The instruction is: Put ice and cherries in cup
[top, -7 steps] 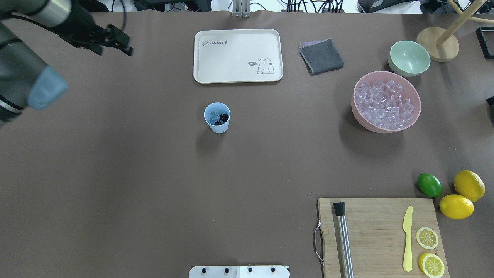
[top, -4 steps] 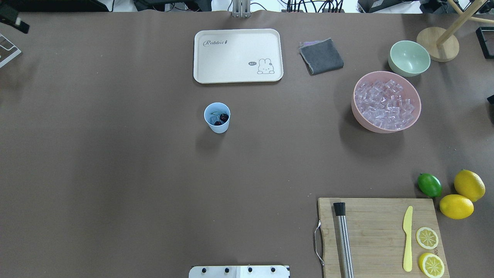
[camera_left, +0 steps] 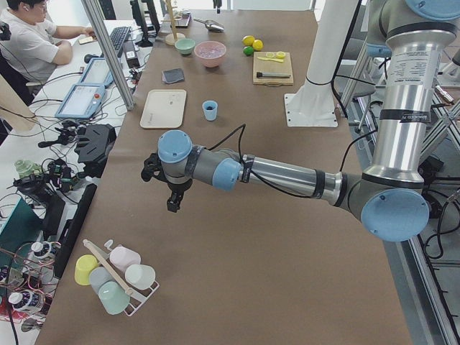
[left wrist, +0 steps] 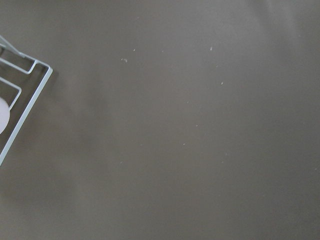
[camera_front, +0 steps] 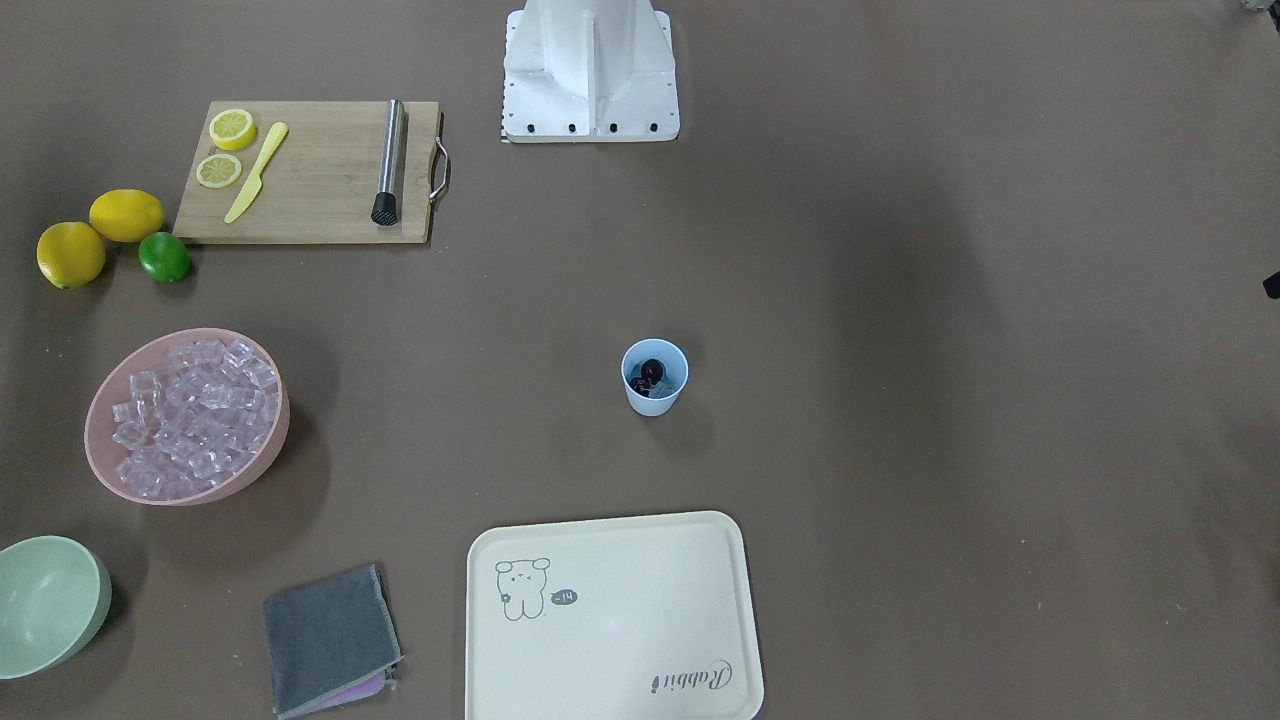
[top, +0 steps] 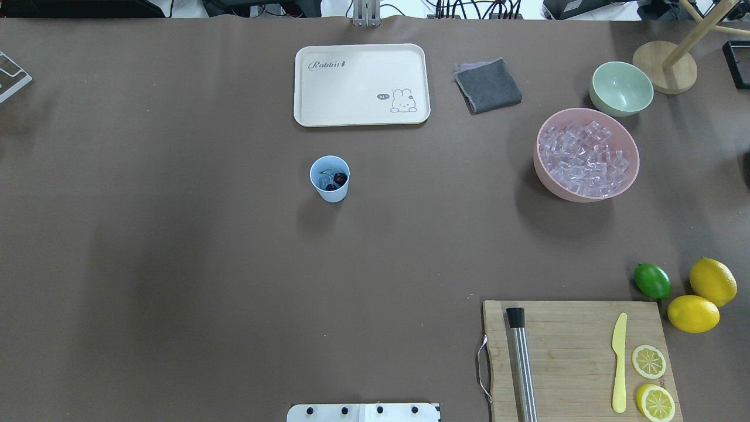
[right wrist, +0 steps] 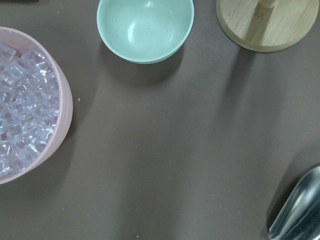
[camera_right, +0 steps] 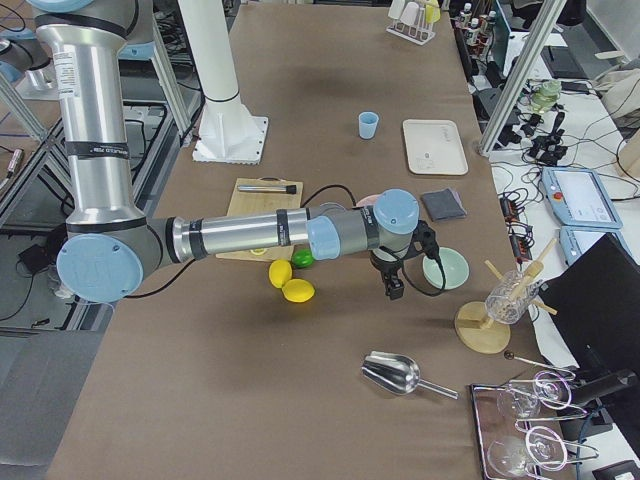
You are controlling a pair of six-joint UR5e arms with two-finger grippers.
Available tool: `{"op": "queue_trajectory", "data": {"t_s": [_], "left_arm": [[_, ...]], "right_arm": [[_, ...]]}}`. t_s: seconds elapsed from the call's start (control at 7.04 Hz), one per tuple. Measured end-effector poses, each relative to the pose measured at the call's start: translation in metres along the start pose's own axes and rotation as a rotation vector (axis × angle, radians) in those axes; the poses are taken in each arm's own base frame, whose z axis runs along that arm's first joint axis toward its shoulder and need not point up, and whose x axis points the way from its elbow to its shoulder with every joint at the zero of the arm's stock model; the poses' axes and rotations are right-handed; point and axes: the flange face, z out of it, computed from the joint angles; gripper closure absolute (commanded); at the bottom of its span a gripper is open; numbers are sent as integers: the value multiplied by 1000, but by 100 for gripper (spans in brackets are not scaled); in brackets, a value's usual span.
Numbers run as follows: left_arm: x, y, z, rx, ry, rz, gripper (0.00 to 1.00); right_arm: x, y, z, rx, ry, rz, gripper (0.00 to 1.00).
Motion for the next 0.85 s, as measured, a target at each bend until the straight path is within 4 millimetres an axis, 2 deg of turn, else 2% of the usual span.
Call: {"op": "queue_trajectory", "data": {"t_s": [0.28, 0.85], "left_arm": [[-4, -1, 2, -2, -1, -5, 3], [8, -13, -7, 39, -10, 23, 3]], "right_arm": [[11, 9, -15, 26, -13, 25, 2], [17, 6, -36, 53, -43, 56, 2]]}}
